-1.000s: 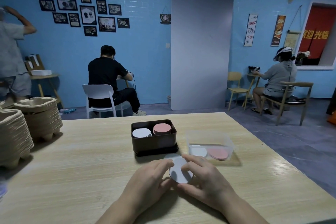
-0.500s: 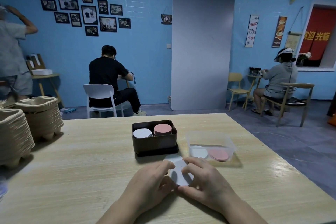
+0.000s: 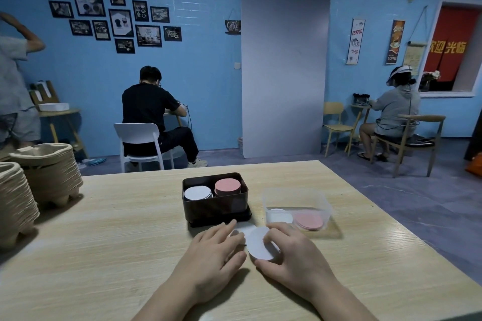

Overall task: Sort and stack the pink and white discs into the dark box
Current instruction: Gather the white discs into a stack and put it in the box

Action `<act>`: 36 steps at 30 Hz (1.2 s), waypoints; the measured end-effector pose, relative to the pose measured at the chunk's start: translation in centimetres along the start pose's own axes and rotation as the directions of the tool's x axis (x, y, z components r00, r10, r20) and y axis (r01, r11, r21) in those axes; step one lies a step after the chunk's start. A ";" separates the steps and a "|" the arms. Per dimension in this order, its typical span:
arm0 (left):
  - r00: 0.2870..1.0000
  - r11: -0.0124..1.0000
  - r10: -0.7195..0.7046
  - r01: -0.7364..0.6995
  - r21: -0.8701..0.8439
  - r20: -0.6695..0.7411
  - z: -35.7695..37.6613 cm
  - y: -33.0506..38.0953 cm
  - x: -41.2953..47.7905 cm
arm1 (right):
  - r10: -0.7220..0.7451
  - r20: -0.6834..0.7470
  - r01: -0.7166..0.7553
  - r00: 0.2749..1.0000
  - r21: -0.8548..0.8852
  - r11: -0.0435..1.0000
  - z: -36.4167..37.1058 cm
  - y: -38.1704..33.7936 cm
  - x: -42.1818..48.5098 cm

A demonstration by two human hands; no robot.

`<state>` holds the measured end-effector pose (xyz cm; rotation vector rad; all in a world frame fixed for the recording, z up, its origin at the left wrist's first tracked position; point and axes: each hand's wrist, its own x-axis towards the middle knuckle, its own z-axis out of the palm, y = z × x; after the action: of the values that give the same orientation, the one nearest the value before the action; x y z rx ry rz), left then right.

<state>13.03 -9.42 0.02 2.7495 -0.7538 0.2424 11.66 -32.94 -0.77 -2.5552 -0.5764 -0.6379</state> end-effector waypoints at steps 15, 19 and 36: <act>0.998 0.998 -0.057 0.056 -0.019 -0.023 0.0 -0.2 1.7 | 0.046 0.062 -0.046 0.997 0.011 0.999 -0.2 -0.1 0.3; 0.994 0.999 -0.045 0.045 0.002 -0.099 0.4 0.1 3.0 | 0.056 0.052 -0.057 0.997 0.016 0.998 -0.4 -0.1 0.3; 0.981 0.993 -0.066 0.047 -0.109 -0.184 0.1 -0.7 2.4 | 0.110 0.068 -0.111 0.992 0.023 0.994 -0.5 0.0 0.5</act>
<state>15.45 -10.00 0.34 2.6007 -0.6198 0.4302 11.87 -33.05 -0.09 -2.5707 -0.4583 -0.5052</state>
